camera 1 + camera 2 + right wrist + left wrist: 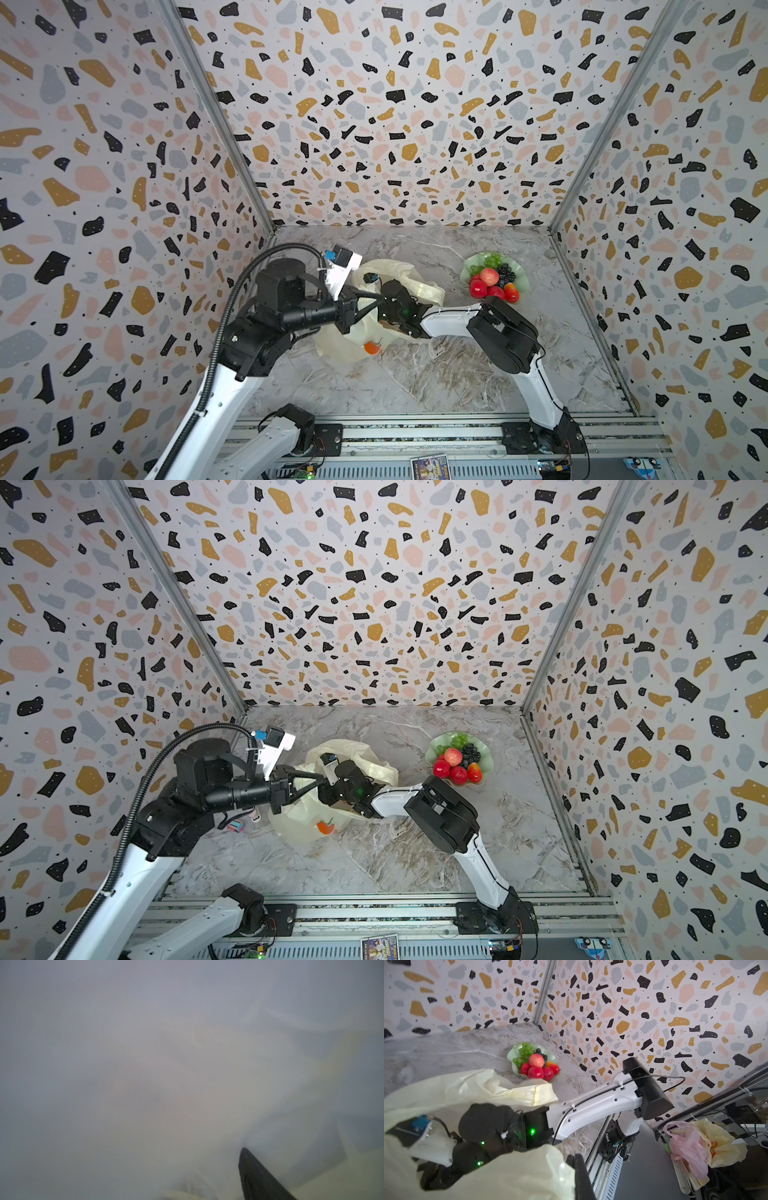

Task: Take fruits out of the plastic bag
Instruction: Adjust the plastic bag at the center of the board.

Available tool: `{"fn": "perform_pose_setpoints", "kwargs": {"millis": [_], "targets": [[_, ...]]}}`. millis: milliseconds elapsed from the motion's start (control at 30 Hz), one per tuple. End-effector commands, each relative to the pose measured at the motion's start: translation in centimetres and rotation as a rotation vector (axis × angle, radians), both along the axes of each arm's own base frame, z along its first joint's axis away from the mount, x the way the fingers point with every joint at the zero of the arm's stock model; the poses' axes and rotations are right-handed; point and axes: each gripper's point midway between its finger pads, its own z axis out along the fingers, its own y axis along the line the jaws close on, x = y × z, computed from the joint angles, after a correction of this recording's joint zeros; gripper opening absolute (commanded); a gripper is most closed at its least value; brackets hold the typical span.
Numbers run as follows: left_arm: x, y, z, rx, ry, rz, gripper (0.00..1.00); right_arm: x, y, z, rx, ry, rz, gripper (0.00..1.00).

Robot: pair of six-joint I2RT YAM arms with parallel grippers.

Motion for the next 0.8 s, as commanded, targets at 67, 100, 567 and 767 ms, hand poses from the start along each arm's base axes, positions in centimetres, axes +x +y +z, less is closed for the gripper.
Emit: {"fn": "perform_pose_setpoints", "kwargs": {"millis": [67,100,567,767], "targets": [[0.5,-1.0,-7.1,0.227,0.192,-0.056,0.0,-0.5,-1.0,5.8,0.151,-0.027,0.019,0.77],[0.8,-1.2,-7.1,0.255,0.175,-0.039,0.0,-0.7,-1.2,5.7,0.146,-0.024,0.024,0.77],[-2.0,-1.6,-7.8,0.077,0.04,-0.067,0.0,-10.7,1.0,4.4,0.117,-0.136,0.453,0.86],[-2.0,-1.7,-9.2,0.105,0.03,-0.092,0.0,-12.4,2.2,2.0,0.075,-0.146,0.54,0.86]]}}
